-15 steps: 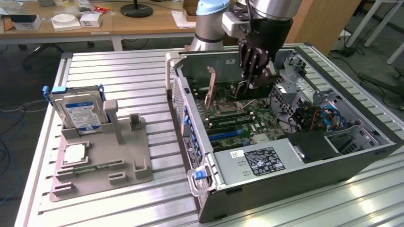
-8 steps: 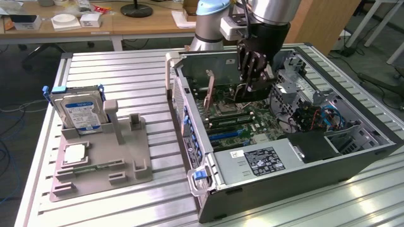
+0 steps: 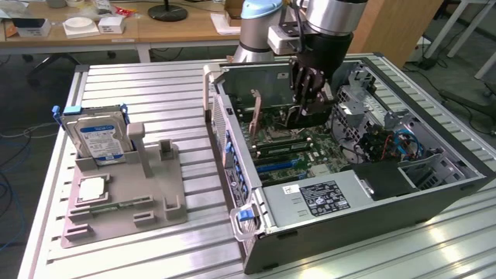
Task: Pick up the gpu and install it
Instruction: 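Insert the gpu into the slot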
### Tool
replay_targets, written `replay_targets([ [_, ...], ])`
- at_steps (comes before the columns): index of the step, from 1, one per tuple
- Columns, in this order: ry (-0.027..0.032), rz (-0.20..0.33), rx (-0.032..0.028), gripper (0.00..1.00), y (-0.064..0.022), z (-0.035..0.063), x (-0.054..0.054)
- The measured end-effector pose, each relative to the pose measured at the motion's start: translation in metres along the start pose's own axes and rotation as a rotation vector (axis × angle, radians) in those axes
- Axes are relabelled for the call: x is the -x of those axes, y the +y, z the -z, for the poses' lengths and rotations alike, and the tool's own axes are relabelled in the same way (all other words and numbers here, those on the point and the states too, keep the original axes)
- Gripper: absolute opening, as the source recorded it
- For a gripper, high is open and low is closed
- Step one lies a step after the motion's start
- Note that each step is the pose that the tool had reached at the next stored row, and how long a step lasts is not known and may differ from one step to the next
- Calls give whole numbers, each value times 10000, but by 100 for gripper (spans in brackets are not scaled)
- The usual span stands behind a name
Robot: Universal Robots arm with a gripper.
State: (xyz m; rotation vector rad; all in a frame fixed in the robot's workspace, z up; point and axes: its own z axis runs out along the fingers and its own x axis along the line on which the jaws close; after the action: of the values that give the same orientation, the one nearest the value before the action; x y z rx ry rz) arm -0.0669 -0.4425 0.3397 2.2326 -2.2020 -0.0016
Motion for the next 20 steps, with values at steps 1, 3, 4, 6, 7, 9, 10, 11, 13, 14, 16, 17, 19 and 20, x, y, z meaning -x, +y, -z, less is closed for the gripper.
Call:
replay_targets([
  [1, 0, 0, 0, 27, 2, -17, 0],
  [3, 0, -1, 1, 27, 5, -47, 0],
  [4, 0, -1, 0, 27, 7, -60, 0],
  [6, -1, -1, 0, 27, 12, -81, 1],
  [7, -1, -1, 0, 27, 14, -92, 1],
  [9, -1, -1, 0, 27, 20, -113, 1],
  [10, 0, -1, 0, 27, 24, -120, 1],
  [11, -1, -1, 0, 27, 27, -129, 1],
  [13, -1, 0, 0, 27, 32, -146, 1],
  [14, 0, 1, 0, 27, 33, -155, 1],
  [16, 0, 0, 0, 27, 35, -176, 1],
  [17, 0, -1, 0, 27, 36, -185, 1],
  [19, 0, 0, 1, 27, 37, -201, 1],
  [20, 1, 0, 1, 27, 37, -214, 1],
])
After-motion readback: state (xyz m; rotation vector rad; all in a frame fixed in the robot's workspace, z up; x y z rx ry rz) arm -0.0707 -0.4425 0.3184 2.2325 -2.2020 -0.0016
